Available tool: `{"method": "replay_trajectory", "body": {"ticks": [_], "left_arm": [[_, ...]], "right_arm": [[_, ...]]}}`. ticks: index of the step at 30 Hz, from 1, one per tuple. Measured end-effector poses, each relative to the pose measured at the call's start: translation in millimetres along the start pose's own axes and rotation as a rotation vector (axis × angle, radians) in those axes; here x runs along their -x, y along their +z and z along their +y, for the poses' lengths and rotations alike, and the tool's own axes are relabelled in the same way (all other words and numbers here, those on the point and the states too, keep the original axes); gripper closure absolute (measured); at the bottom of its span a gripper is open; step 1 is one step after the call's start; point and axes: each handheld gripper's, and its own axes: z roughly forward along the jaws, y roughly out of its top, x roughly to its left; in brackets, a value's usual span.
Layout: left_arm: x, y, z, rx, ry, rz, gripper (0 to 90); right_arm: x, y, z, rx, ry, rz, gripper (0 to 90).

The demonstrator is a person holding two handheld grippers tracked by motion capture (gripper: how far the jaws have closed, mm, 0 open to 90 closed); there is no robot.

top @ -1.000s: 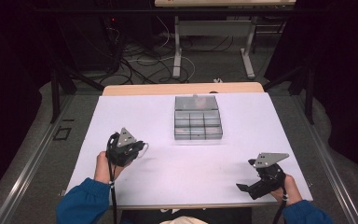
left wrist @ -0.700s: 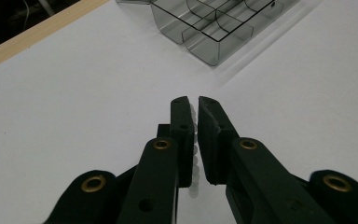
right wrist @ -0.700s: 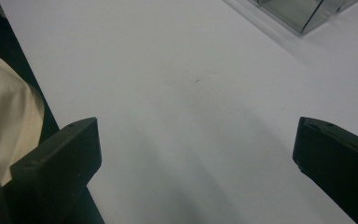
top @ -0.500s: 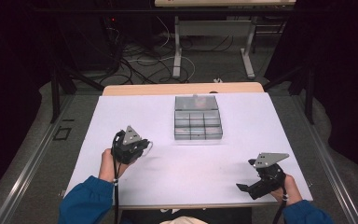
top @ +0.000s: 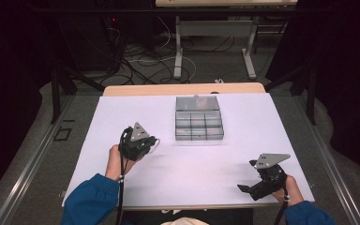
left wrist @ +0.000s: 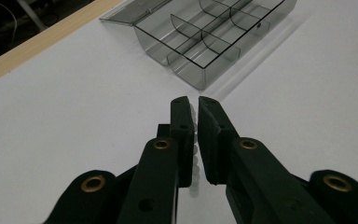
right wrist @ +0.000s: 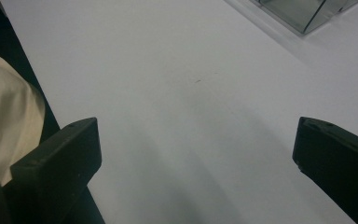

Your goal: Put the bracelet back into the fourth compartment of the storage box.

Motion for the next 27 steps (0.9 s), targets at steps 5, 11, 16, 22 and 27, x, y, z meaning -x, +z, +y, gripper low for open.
{"method": "replay_trajectory", "body": {"ticks": [5,11,16,22,27], "left_arm": [[0.3,3.6,4.7,-0.001,-0.002,-0.007,84.9],[-4.7,8.3,11.7,0.008,0.015,-0.011,84.8],[-6.3,13.7,19.3,0.009,0.021,-0.013,84.9],[-3.8,18.6,25.5,0.029,0.034,-0.009,84.9],[-2.6,21.4,29.2,0.033,0.042,-0.018,84.9]], "right_arm": [[0.1,0.0,-0.3,0.006,0.001,-0.004,0.7],[-0.4,-0.3,0.2,-0.006,0.010,0.002,0.7],[0.2,-0.6,0.4,0.002,-0.003,-0.001,0.8],[-0.1,-1.1,0.3,0.000,0.001,0.006,0.8],[0.1,-0.3,-0.1,0.011,0.003,-0.005,0.8]]}}
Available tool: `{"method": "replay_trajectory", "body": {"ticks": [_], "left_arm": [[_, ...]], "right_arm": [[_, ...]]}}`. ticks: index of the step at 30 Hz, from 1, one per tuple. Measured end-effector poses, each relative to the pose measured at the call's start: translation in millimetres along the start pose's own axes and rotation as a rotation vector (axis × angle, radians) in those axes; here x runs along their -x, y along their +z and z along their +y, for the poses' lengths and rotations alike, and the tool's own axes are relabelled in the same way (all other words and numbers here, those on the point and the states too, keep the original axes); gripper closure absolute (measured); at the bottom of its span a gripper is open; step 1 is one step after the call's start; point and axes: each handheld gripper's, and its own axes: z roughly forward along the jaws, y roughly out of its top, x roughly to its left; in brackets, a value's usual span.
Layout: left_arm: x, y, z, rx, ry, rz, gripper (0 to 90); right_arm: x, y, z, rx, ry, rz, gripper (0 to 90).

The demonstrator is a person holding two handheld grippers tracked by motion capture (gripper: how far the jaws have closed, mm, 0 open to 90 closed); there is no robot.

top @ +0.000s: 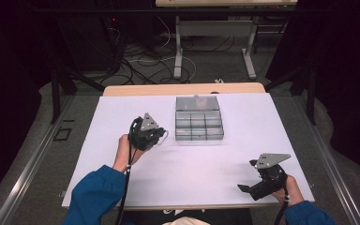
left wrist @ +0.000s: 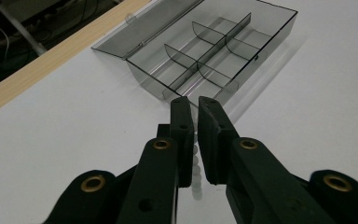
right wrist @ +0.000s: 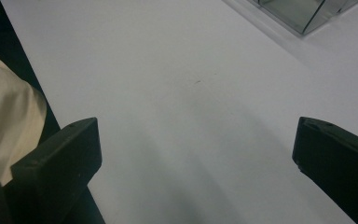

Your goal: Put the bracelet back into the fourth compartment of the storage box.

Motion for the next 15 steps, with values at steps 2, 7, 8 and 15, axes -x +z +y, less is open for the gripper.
{"method": "replay_trajectory", "body": {"ticks": [2,7,8,15], "left_arm": [[-0.6,-0.5,2.1,-0.016,0.012,-0.017,84.9],[1.8,2.8,4.9,0.001,0.009,-0.011,84.8],[0.6,1.8,6.8,-0.009,0.020,-0.022,84.9],[-2.8,0.6,18.0,0.019,0.028,-0.010,84.9]], "right_arm": [[0.2,0.2,-0.1,0.000,-0.001,0.000,0.8],[0.1,0.3,-0.2,-0.003,0.004,-0.003,0.8],[0.2,0.3,-0.2,-0.003,0.001,-0.003,0.8],[-0.3,-0.4,-0.2,-0.002,0.002,-0.004,0.8]]}}
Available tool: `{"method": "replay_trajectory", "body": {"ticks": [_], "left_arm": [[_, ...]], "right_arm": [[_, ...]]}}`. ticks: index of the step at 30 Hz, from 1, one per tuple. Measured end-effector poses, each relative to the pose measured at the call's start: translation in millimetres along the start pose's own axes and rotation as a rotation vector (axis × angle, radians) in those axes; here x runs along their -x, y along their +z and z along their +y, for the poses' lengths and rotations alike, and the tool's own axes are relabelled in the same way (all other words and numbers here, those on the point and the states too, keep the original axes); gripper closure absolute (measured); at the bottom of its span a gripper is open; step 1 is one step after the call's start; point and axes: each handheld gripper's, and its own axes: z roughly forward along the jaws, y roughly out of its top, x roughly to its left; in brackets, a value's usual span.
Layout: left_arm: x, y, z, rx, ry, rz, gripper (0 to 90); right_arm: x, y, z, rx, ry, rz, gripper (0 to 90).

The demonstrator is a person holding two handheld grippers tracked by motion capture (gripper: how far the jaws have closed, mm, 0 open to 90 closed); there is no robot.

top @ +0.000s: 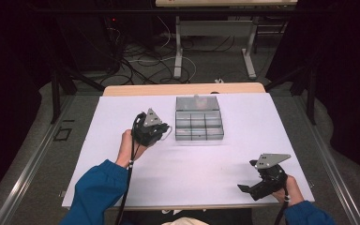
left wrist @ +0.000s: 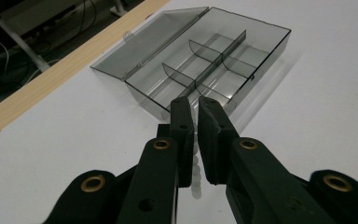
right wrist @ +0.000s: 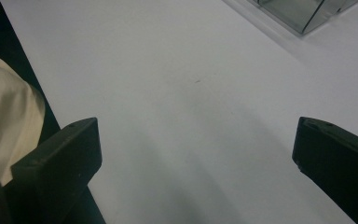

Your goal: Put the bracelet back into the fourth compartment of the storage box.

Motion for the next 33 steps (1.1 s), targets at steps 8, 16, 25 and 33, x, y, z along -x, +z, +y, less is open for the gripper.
{"method": "replay_trajectory", "body": {"ticks": [8,16,25,33], "left_arm": [[-2.6,2.1,9.2,0.015,-0.017,-0.017,84.9],[-1.5,9.1,18.4,0.016,-0.009,-0.011,84.8],[-0.1,19.9,28.5,0.011,0.003,-0.011,84.8],[0.2,30.3,31.8,-0.003,0.010,-0.012,84.8]], "right_arm": [[-0.4,0.1,-0.3,-0.005,0.003,-0.001,0.9],[-0.2,0.8,-0.1,-0.004,0.000,0.000,0.9],[0.0,0.6,-0.1,-0.009,0.004,0.005,0.9],[0.1,0.7,-0.1,-0.004,0.000,0.001,0.9]]}}
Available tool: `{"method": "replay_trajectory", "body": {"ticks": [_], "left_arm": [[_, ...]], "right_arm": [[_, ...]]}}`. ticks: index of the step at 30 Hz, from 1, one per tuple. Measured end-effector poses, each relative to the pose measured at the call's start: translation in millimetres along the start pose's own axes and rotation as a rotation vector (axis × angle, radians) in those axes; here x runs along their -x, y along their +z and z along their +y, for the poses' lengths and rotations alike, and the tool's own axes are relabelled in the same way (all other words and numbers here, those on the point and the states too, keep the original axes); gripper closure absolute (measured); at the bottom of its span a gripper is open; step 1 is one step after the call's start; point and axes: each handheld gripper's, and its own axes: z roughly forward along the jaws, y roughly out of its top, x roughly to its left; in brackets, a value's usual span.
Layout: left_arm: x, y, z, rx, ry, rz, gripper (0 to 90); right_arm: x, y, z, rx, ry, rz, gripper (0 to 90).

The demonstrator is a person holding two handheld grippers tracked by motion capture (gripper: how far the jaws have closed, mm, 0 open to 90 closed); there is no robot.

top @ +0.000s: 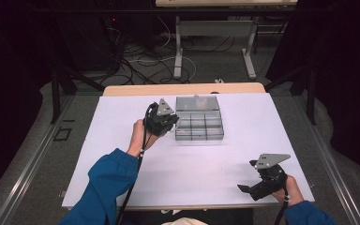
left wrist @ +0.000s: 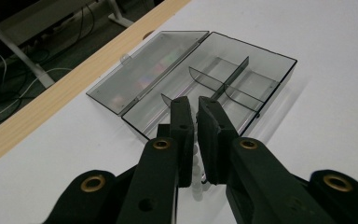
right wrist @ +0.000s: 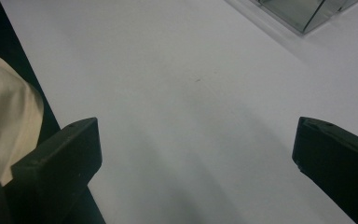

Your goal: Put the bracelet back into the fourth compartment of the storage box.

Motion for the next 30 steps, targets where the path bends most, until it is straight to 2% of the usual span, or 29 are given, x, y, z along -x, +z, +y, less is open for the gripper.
{"method": "replay_trajectory", "body": {"ticks": [1,2,5,6,8,9,11,12,13,14,15,16,18,21,22,24,26,28,30], "left_arm": [[-0.6,1.4,0.4,0.000,0.012,0.006,84.8],[0.9,3.3,0.2,0.012,-0.006,0.012,84.8],[0.2,5.4,1.5,0.006,-0.001,0.006,84.8],[0.2,6.5,1.7,0.007,0.005,0.011,84.8],[1.6,8.0,2.5,0.002,0.002,0.004,84.8],[2.8,9.8,2.9,0.013,0.002,0.011,84.8],[3.0,11.2,4.0,0.013,0.009,0.014,84.8],[1.9,10.9,4.9,-0.002,0.020,0.008,84.8],[1.9,12.7,4.8,0.007,0.022,0.014,84.8],[1.9,13.6,5.2,0.005,0.015,-0.003,84.7],[2.0,15.7,4.6,0.018,0.016,0.007,84.7],[1.1,16.0,4.8,0.001,0.019,-0.001,84.7],[2.3,19.7,3.8,0.010,-0.002,0.004,84.7],[0.6,21.8,4.5,0.003,0.016,0.010,84.7],[0.8,22.0,4.7,-0.009,0.009,0.000,84.7],[0.5,23.9,4.7,-0.013,0.014,0.007,84.7],[1.4,27.3,3.9,-0.001,-0.005,0.009,84.7],[0.6,28.0,4.3,-0.015,-0.002,-0.002,84.7],[0.9,30.2,4.1,-0.010,0.006,0.011,84.7]], "right_arm": [[0.6,-0.2,0.1,-0.005,-0.005,0.008,0.9],[0.4,0.1,0.1,-0.003,-0.003,0.005,0.9],[0.5,-0.2,0.0,-0.006,-0.003,0.004,0.9],[-0.8,-0.4,-0.2,-0.003,0.012,-0.002,0.9],[-0.2,-0.2,-0.1,-0.001,0.003,0.001,0.9],[-0.6,-0.3,-0.1,-0.005,0.007,0.002,0.9],[0.6,-0.1,0.0,-0.004,-0.005,0.008,0.9],[0.5,-0.1,0.1,-0.004,-0.005,0.008,0.9],[0.0,-0.1,0.2,-0.004,0.001,0.011,0.9],[0.1,0.0,0.2,-0.003,0.000,0.012,0.9],[0.1,0.0,0.2,-0.003,0.001,0.012,0.9],[0.1,0.0,0.1,-0.003,0.000,0.012,0.9],[-0.1,-0.1,0.2,-0.004,-0.001,0.013,0.9],[-0.1,0.2,0.0,-0.004,-0.001,0.008,0.9],[0.2,0.2,0.1,-0.005,-0.003,0.008,0.9],[0.5,0.1,0.1,-0.005,-0.003,0.009,0.9],[0.6,-0.4,0.0,-0.006,-0.003,0.007,0.9],[0.6,0.1,0.0,-0.004,-0.005,0.008,0.9],[0.3,1.0,-0.2,0.003,-0.001,0.006,0.9]]}}
